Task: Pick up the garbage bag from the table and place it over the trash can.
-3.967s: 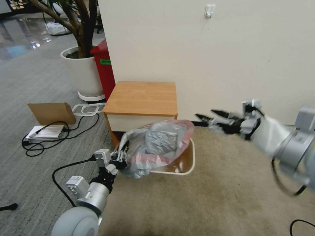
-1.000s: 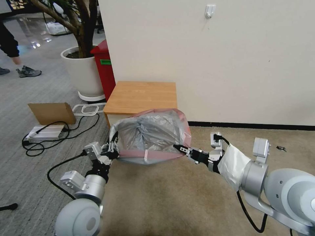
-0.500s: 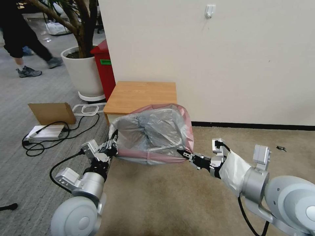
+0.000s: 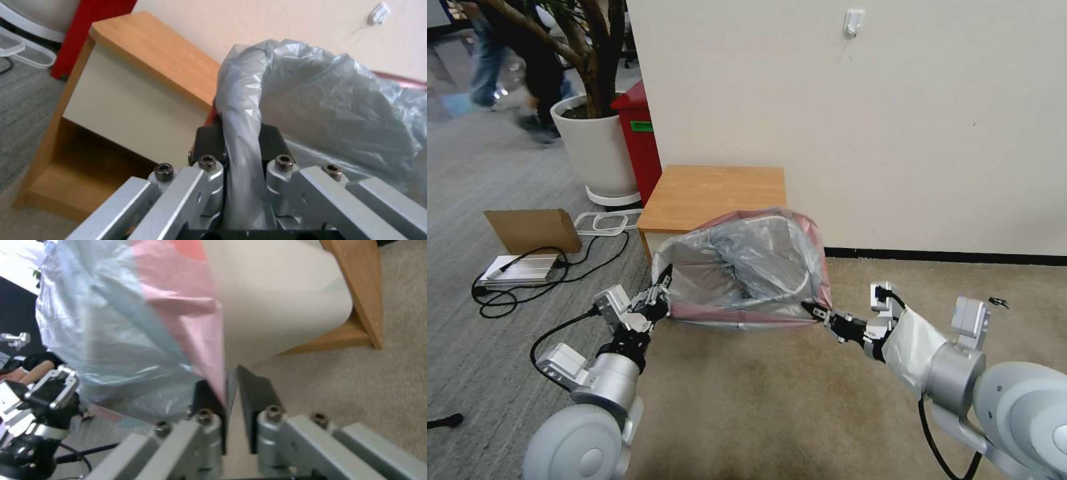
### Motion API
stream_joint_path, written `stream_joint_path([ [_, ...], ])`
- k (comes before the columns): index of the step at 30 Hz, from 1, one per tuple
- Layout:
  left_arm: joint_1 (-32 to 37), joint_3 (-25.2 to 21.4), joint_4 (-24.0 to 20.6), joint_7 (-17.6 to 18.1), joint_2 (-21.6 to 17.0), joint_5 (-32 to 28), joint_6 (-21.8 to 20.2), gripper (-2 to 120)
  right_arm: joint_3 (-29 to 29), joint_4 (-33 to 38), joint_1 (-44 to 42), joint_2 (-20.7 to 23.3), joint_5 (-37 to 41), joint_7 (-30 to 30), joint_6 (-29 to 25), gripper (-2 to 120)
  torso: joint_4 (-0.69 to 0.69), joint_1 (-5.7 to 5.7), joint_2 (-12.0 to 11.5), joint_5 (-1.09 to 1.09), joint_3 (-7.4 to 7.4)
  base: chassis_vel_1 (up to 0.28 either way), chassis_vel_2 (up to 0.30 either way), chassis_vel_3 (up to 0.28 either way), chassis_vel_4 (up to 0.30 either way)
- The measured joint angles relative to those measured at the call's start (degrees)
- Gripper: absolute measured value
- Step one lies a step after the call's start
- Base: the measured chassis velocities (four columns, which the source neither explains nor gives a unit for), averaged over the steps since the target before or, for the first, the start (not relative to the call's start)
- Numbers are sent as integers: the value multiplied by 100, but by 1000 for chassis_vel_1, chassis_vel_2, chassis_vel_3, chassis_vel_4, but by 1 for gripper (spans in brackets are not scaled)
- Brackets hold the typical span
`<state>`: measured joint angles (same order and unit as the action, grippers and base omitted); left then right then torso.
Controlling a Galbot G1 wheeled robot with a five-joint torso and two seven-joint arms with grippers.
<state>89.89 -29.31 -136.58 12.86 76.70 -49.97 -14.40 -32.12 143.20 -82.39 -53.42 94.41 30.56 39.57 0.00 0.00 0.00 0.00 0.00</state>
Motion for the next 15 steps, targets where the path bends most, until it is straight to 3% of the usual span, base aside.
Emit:
stream_joint_path([
  [2, -4, 0, 28, 4, -10, 45, 2, 8, -28, 0, -41, -25, -25, -39, 31, 14, 0, 0, 0, -1, 0, 0, 0, 0, 0],
  [3, -12, -5, 82, 16, -34, 113, 8, 8, -67, 0, -119, -72, -62, -130, 67, 22, 0, 0, 0, 0, 0, 0, 0, 0, 0],
  [6, -17, -12, 143, 32, -58, 163, 13, 7, -83, 0, -227, -120, -88, -255, 81, 28, 0, 0, 0, -1, 0, 0, 0, 0, 0],
  [9, -63, -6, 306, 159, -104, 195, 22, 7, -87, 0, -452, -214, -427, -648, 87, 44, 0, 0, 0, 0, 0, 0, 0, 0, 0],
  [15, -159, 47, 510, 335, -122, 191, 20, 7, -151, 0, -647, -246, -836, -1191, 49, 63, 0, 0, 0, -1, 0, 0, 0, 0, 0],
])
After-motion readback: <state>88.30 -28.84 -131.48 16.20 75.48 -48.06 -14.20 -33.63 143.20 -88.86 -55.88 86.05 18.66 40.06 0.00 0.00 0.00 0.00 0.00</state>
